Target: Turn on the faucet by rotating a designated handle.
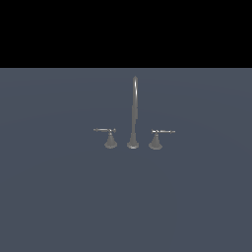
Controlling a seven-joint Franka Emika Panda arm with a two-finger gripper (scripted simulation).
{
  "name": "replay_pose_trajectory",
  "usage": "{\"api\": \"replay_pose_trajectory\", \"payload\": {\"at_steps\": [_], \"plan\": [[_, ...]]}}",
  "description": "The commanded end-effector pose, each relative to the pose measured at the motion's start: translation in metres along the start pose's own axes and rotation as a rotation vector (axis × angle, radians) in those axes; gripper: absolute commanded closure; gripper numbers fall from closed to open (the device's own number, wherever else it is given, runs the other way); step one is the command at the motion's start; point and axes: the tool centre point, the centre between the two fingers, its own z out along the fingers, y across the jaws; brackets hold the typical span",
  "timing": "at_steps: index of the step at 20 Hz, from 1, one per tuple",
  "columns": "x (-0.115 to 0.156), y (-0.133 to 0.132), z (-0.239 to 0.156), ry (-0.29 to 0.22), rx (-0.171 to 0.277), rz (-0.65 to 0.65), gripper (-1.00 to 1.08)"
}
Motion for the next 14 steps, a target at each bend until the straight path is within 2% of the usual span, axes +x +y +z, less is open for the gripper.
{"api": "replay_pose_trajectory", "payload": {"at_steps": [1, 14], "plan": [[0.000, 0.000, 0.000, 0.000, 0.000, 0.000, 1.08], [0.008, -0.017, 0.024, -0.002, 0.000, 0.090, 1.08]]}}
